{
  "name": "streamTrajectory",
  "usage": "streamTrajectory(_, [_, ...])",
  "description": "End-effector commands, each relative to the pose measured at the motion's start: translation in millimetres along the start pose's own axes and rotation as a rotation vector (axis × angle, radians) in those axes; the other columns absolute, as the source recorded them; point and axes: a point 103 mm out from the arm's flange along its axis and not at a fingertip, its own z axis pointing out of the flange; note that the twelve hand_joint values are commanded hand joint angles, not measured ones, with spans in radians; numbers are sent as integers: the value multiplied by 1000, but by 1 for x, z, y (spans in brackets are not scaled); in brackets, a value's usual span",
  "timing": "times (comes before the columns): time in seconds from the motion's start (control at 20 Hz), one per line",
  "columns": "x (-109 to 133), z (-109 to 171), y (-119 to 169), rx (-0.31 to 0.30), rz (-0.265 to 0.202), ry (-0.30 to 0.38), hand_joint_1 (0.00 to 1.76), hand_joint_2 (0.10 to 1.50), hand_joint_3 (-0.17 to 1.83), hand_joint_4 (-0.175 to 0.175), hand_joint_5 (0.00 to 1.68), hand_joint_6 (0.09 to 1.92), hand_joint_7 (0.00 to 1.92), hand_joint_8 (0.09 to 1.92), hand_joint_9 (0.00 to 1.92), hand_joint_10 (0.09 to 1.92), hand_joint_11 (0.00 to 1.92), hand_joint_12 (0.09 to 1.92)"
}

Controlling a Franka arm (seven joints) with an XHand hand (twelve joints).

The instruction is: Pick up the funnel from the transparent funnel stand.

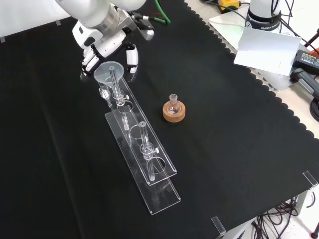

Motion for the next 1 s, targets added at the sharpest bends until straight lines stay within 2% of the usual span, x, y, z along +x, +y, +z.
streamTrajectory(0.05, [12,0,0,-23,24,-37,711,639,442,-31,452,87,360,714,622,623,470,1395])
streamTrajectory(0.1, [15,-1,1,-32,20,-38,713,647,451,-35,503,87,425,718,669,608,484,1382])
streamTrajectory(0.2, [14,-2,-1,-99,12,-30,721,672,462,-38,600,151,567,713,778,558,519,1354])
streamTrajectory(0.35, [11,-10,-11,-249,9,-30,749,736,491,-11,793,551,817,710,987,475,637,1287])
streamTrajectory(0.45, [9,-20,-21,-322,9,-41,770,773,515,10,864,698,905,716,1073,451,716,1251])
streamTrajectory(0.6, [7,-37,-34,-333,13,-53,788,798,537,25,901,757,943,718,1123,438,773,1222])
streamTrajectory(0.8, [5,-58,-57,-319,50,-65,793,805,546,29,917,772,954,721,1147,437,796,1215])
streamTrajectory(0.9, [3,-65,-71,-335,-9,-63,793,802,556,35,929,776,972,712,1168,423,808,1202])
streamTrajectory(0.95, [2,-67,-78,-339,-18,-63,793,801,560,37,932,777,977,709,1174,418,811,1200])
streamTrajectory(1.0, [3,-69,-84,-335,-4,-71,794,800,562,38,934,777,981,708,1179,416,814,1198])
